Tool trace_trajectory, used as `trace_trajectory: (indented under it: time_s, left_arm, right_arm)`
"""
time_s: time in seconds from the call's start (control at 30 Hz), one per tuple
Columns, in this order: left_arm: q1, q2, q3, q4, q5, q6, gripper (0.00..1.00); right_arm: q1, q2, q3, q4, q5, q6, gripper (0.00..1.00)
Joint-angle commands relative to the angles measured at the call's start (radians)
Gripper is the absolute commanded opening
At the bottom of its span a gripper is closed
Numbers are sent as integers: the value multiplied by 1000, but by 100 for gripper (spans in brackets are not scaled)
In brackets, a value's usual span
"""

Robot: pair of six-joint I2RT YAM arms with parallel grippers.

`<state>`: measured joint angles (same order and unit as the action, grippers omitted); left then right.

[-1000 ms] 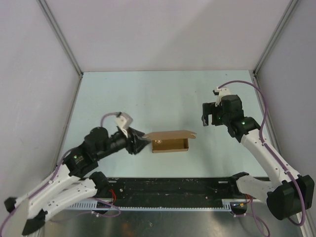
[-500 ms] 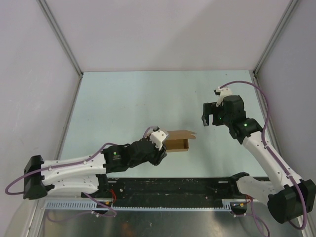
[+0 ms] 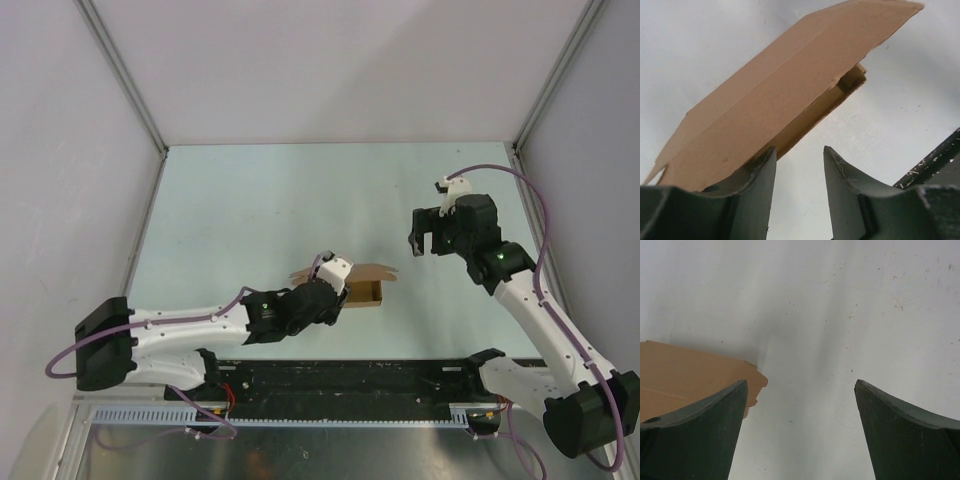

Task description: Fold the paper box

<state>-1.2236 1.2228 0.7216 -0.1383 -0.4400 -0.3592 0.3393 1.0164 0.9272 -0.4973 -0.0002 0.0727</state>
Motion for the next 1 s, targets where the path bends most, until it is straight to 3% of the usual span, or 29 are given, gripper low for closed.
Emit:
trace_trajectory:
  time_s: [0.0, 0.3, 0.4, 0.67, 0.87, 0.97]
  left_arm:
    - [24, 20, 29, 49, -19, -27, 48]
    - [105, 34, 67, 48, 4, 17, 48]
    - [113, 30, 81, 49, 14, 29, 48]
    - [139, 63, 133, 49, 30, 54, 48]
    - [159, 89, 170, 45, 41, 60, 48]
    - [170, 102, 190, 40, 46, 66, 48]
  right_arm:
    - [6, -25, 22, 6, -11, -34, 94]
    - [7, -137, -89, 169, -187, -70, 97]
    - [9, -182, -140, 206, -243, -186, 99]
    - [6, -217, -159, 143, -348, -269, 100]
    - [46, -205, -160, 86, -515, -364, 92]
    - [72, -188, -160, 82, -489, -375, 89]
